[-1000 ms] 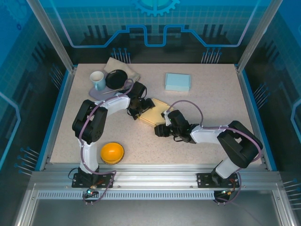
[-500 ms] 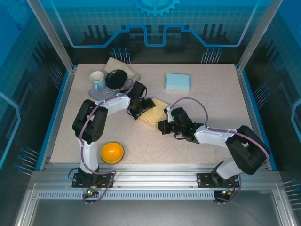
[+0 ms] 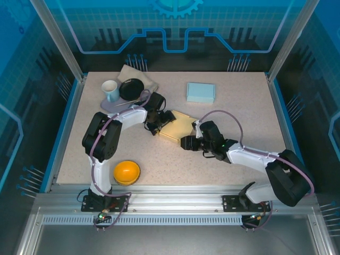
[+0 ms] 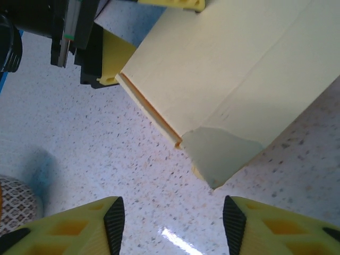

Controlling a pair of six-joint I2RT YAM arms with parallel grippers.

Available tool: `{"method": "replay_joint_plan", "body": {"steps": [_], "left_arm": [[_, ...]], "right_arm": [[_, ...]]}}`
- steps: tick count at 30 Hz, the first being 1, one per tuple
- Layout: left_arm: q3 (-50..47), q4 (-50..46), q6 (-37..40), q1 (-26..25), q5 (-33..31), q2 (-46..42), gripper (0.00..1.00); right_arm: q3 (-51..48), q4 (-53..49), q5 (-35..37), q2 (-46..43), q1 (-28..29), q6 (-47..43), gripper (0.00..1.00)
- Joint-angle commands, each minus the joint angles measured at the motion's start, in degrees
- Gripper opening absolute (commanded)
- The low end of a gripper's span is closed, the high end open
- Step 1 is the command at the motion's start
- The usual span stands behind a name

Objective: Fold the paper box

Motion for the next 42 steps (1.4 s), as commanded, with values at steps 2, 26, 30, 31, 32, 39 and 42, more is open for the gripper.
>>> {"method": "replay_joint_plan", "body": {"steps": [2,26,30,31,32,39,42], "left_arm": [[-2.1,-6.5,-0.6,-0.1,0.4,3.8,0.9],[-3.8,-3.8,-3.8,0.0,3.4,4.0,0.91],[-4.0,-3.6,-4.0,0.1,3.3,4.1,0.9],[-4.0,-3.6,-4.1,0.2,3.4,4.2,0.9],[-4.1,-3.6,-4.1,0.2,3.2,4.2,0.9],[-4.2,-3.3,-4.4,0.3,3.4,4.5,0.9],[-4.3,-3.3,-4.6,0.3,3.3,4.6,0.91]], "right_arm": [[-0.1,-1.6,3.1,2.1,-1.1,-4.0,0.56],[-2.3,21.2,-2.7,13.4,0.7,8.6,0.35],[-1.9,19.1,-2.9,12.6,0.8,10.9,0.32],[-2.1,18.9,-2.9,12.3,0.9,11.5,0.32],[-2.1,18.8,-3.0,11.9,1.0,12.1,0.32],[-0.9,14.4,-1.0,8.8,2.3,10.4,0.21],[0.5,11.2,-0.2,8.5,2.7,8.3,0.16]]}}
